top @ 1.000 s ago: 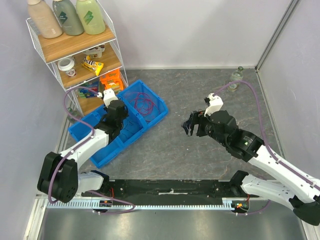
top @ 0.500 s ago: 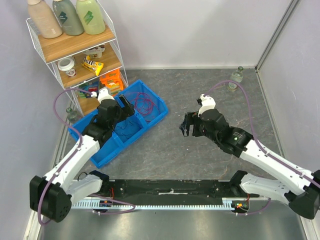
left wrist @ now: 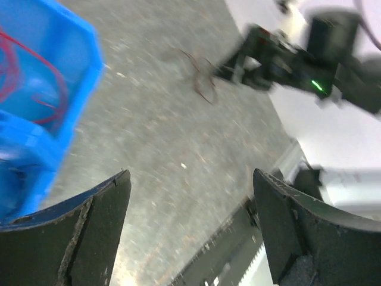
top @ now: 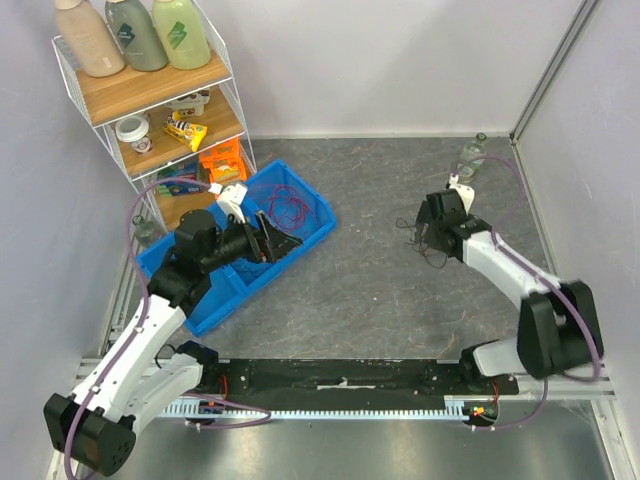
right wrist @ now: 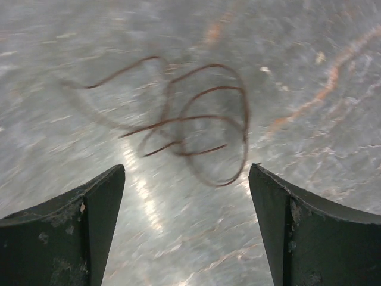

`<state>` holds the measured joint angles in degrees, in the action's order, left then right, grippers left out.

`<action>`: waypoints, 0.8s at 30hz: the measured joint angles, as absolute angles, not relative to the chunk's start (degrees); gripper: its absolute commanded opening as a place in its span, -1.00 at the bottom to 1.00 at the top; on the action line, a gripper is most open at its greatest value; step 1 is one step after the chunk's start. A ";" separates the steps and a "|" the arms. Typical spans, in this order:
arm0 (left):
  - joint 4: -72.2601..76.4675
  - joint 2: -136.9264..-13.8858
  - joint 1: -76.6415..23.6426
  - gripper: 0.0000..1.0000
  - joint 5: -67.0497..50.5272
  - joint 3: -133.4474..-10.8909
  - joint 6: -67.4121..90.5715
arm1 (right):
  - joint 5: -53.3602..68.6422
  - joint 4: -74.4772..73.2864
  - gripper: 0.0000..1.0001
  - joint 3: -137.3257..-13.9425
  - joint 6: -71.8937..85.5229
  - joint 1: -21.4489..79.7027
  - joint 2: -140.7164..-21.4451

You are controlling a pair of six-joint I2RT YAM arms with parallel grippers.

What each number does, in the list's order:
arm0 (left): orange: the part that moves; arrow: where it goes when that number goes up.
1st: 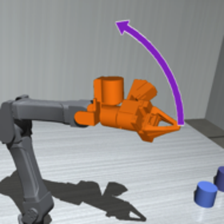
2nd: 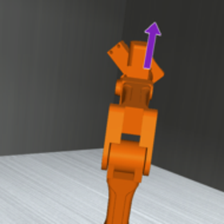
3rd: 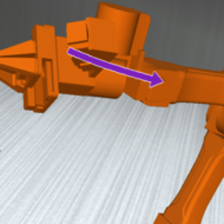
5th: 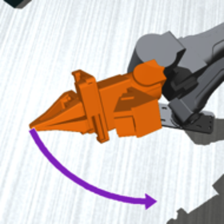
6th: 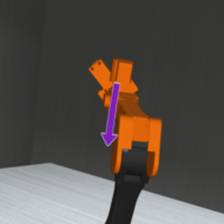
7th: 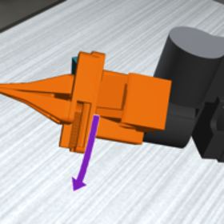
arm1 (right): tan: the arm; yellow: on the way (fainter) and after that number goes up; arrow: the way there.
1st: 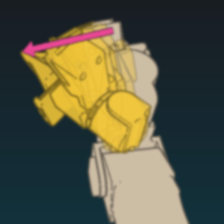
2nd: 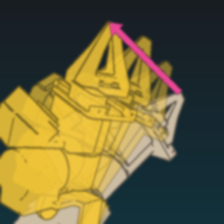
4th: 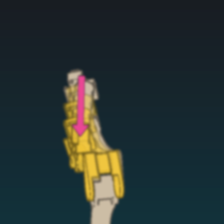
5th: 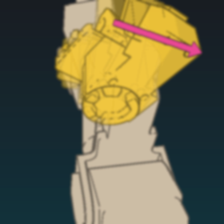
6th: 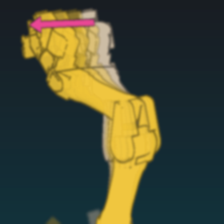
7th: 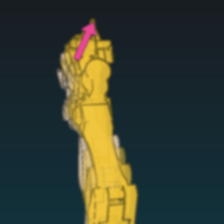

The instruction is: Untangle the cables

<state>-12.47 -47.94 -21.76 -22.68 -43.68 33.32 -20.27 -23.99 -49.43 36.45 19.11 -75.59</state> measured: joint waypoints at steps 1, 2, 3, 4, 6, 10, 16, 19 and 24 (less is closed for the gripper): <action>-11.73 -47.94 -21.89 0.77 -25.61 -43.09 33.36 | -20.23 -23.53 0.84 -49.43 36.45 17.19 -78.02; -10.57 -47.94 -22.20 0.77 -28.97 -42.04 33.41 | -20.32 -23.20 0.82 -49.63 36.42 15.05 -80.97; -9.50 -47.83 -22.68 0.77 -31.73 -40.73 33.56 | -20.45 -22.87 0.81 -49.84 36.38 13.72 -83.29; -8.51 -47.70 -23.42 0.77 -33.76 -39.24 33.80 | -20.73 -22.65 0.80 -50.30 35.97 12.43 -85.95; -7.05 -47.40 -25.96 0.77 -36.45 -36.18 34.59 | -20.93 -21.89 0.72 -51.42 34.83 11.38 -90.13; -4.49 -47.75 -35.51 0.74 -36.88 -32.82 36.29 | -18.37 -19.97 0.20 -55.33 31.68 11.62 -96.57; -1.10 -52.56 -45.36 0.72 -35.16 -33.06 36.62 | -12.43 -15.66 -0.98 -55.05 29.10 16.95 -97.56; -1.61 -54.37 -45.50 0.72 -33.21 -33.89 36.53 | -8.88 -15.22 -1.00 -53.28 28.40 21.78 -94.28; -3.31 -53.82 -45.50 0.72 -30.30 -36.34 35.55 | 0.64 -15.42 -1.00 -50.30 26.35 24.12 -81.76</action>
